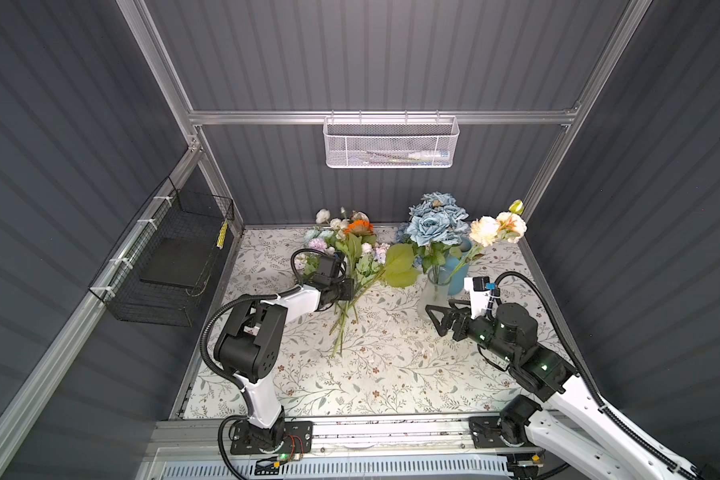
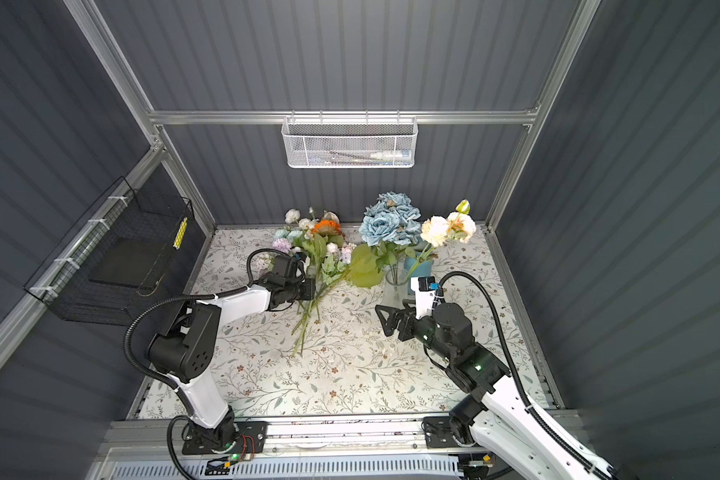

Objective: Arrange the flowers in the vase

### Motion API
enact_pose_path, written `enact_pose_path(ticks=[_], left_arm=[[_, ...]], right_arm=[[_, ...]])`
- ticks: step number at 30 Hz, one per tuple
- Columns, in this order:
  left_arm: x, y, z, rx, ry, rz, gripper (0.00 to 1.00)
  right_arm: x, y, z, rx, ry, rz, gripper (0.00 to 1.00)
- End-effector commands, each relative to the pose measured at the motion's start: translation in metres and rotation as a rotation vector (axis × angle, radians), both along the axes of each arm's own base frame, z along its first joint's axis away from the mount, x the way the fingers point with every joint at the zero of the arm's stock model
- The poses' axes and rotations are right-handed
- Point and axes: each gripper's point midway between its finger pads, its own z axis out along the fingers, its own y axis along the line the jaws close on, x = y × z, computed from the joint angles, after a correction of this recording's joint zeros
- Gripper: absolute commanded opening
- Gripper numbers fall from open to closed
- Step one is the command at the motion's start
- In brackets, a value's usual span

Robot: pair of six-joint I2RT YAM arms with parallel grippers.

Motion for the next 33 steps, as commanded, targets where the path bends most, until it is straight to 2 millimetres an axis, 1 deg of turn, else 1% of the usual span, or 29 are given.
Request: enact_pose_path(ticks=[1,3,5,8,11,12,16,19,21,23,24,26,28,30,31,33], left_arm=[[0.007,-0.006,0.019,-0.036,-0.028,-0.003,0.00],[0.005,-0.007,0.028,-0.056,-0.033,-0.005,0.00],[-0.001,-0.009,0.034,-0.081,-0.030,-0.009,0.00],[-0.016,-0.014,0.038,-0.097,-0.025,-0.016,0.00],[-0.034,-0.021,0.038,-0.129,-0.018,-0.027,0.00],[-0.039,-0.023,0.037,-0.133,-0.014,-0.031,0.00],[-0.059,-0.029,0.016,-0.124,0.042,-0.047,0.00],[-0.070,-0.033,0.005,-0.108,0.066,-0.056,0.00],[-0.072,-0.033,0.003,-0.112,0.072,-0.055,0.00],[-0.072,-0.032,0.005,-0.111,0.068,-0.049,0.11],[-0.073,-0.031,0.006,-0.105,0.064,-0.050,0.14],[-0.071,-0.029,0.010,-0.092,0.047,-0.046,0.16],[-0.069,-0.026,0.013,-0.077,0.030,-0.043,0.16],[-0.068,-0.024,0.015,-0.064,0.020,-0.043,0.13],[-0.068,-0.024,0.016,-0.057,0.018,-0.044,0.10],[-0.066,-0.022,0.018,-0.044,0.010,-0.039,0.00]], right_arm=[[-0.002,-0.004,0.012,-0.007,-0.033,-0.011,0.99],[-0.002,-0.003,0.012,-0.004,-0.032,-0.006,0.99],[-0.003,0.000,0.016,0.004,-0.036,0.004,0.99],[-0.003,0.005,0.018,0.014,-0.038,0.021,0.99],[-0.001,0.011,0.016,0.016,-0.030,0.033,0.99],[0.000,0.013,0.015,0.014,-0.025,0.038,0.99],[0.001,0.022,0.013,0.007,-0.009,0.063,0.99],[0.001,0.026,0.015,0.005,-0.012,0.070,0.99],[0.000,0.027,0.015,0.004,-0.012,0.070,0.99],[-0.001,0.028,0.015,0.005,-0.009,0.069,0.99],[-0.001,0.028,0.016,0.008,-0.011,0.068,0.99],[-0.002,0.030,0.017,0.008,-0.012,0.070,0.99],[-0.003,0.031,0.017,0.005,-0.013,0.070,0.99],[-0.003,0.032,0.019,0.004,-0.019,0.072,0.99],[-0.003,0.032,0.019,0.001,-0.020,0.071,0.99],[-0.003,0.032,0.019,-0.004,-0.021,0.070,0.99]])
